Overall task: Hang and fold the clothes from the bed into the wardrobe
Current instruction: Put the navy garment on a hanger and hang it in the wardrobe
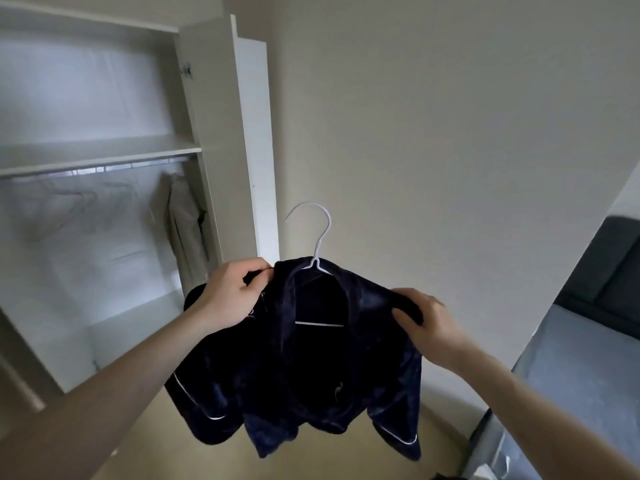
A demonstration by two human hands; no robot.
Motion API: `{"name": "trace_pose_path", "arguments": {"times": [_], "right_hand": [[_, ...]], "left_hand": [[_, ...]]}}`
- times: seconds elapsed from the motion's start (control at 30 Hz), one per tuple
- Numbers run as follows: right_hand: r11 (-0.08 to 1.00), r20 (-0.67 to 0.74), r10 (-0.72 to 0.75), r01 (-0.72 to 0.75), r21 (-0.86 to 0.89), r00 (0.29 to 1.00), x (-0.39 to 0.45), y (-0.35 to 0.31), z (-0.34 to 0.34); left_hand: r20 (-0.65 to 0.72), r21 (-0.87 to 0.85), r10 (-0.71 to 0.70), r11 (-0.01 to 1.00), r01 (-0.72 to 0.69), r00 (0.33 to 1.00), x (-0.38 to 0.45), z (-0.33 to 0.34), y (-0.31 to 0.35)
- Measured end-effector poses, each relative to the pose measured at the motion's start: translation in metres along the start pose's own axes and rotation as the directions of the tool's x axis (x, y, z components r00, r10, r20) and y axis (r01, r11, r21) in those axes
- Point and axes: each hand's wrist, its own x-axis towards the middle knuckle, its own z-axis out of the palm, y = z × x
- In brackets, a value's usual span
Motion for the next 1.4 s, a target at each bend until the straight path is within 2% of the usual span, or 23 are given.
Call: {"name": "trace_pose_path", "arguments": {"times": [0.17,0.3,0.4,0.57,0.77,0.9,1.0,1.2,1.4], "right_hand": [[0.996,0.132,-0.032,0.021,0.084,0.991,0.021,-0.016,0.029],[0.987,0.194,-0.028,-0.004,0.163,0.981,0.039,-0.048,0.063],[0.987,0.237,-0.034,-0.004,0.159,0.971,0.057,-0.073,0.082],[0.975,0.317,-0.011,-0.060,0.214,0.948,0.101,-0.108,0.119],[0.943,0.457,-0.036,-0.121,0.310,0.889,0.154,-0.154,0.175],[0.858,0.606,-0.016,-0.301,0.417,0.796,0.189,-0.185,0.202],[0.814,0.587,0.007,-0.346,0.466,0.809,0.220,-0.207,0.227],[0.776,0.553,0.052,-0.382,0.502,0.832,0.270,-0.237,0.280],[0.739,0.535,0.077,-0.408,0.536,0.842,0.355,-0.255,0.327]], "left_hand": [[-0.049,-0.023,-0.060,0.998,0.058,0.997,-0.014,-0.006,-0.016],[-0.182,0.053,-0.081,0.994,0.092,0.980,-0.019,-0.021,-0.044],[-0.207,0.125,-0.077,0.987,0.104,0.975,-0.010,-0.028,-0.060],[-0.254,0.136,-0.099,0.981,0.137,0.962,0.013,-0.048,-0.092],[-0.237,0.218,-0.112,0.962,0.165,0.965,0.042,-0.098,-0.155],[-0.092,0.436,-0.109,0.889,0.138,0.990,0.071,-0.147,-0.195],[-0.030,0.530,-0.159,0.834,0.150,0.987,0.100,-0.183,-0.237],[-0.043,0.369,-0.240,0.898,0.239,0.970,0.136,-0.224,-0.294],[-0.103,0.359,-0.268,0.888,0.287,0.958,0.196,-0.264,-0.346]]}}
